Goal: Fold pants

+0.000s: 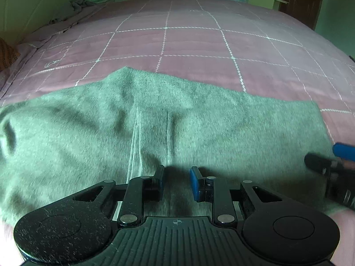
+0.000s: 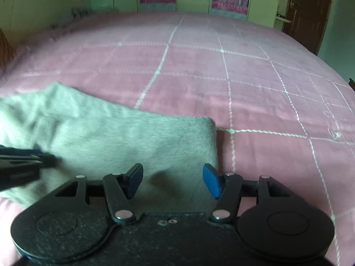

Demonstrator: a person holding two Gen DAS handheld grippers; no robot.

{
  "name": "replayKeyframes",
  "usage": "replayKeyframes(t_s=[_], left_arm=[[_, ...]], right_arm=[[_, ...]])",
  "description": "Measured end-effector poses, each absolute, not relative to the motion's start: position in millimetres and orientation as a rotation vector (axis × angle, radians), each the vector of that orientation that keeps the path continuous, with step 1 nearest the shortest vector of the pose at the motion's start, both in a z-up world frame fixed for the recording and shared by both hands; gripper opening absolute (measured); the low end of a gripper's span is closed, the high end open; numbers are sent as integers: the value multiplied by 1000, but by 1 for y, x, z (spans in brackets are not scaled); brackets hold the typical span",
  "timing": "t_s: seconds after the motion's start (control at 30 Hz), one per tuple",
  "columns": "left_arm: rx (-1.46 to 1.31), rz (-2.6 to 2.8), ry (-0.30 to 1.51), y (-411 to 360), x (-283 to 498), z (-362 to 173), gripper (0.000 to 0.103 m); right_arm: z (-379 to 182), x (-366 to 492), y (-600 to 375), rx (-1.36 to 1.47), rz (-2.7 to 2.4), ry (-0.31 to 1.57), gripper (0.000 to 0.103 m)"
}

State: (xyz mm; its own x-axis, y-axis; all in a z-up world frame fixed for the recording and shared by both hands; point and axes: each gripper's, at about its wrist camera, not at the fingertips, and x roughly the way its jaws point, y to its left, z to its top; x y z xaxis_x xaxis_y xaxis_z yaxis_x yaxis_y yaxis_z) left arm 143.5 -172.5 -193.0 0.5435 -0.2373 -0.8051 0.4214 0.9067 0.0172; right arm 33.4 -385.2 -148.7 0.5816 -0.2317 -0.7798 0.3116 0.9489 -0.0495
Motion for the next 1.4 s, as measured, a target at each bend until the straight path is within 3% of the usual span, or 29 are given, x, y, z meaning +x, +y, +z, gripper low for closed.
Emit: replayKeyframes(t_s=[0.17, 1.0, 1.13, 1.23, 1.4], left_arm=[[255, -394, 895, -168, 121, -193, 26], [232, -398, 875, -146, 87, -176, 26], [281, -395, 842, -140, 78, -179, 28], [286, -407, 838, -138, 75, -181, 28], [201, -397, 851, -121, 82, -173, 29]], right_arm=[[-169, 12, -362, -1, -298, 929, 60], [-153, 1, -358, 73, -327, 959, 60], [-133, -5, -358, 121, -340, 852, 65], [-154, 6, -350, 37, -328, 959, 68], [-148, 1, -354, 90, -337, 928, 66]])
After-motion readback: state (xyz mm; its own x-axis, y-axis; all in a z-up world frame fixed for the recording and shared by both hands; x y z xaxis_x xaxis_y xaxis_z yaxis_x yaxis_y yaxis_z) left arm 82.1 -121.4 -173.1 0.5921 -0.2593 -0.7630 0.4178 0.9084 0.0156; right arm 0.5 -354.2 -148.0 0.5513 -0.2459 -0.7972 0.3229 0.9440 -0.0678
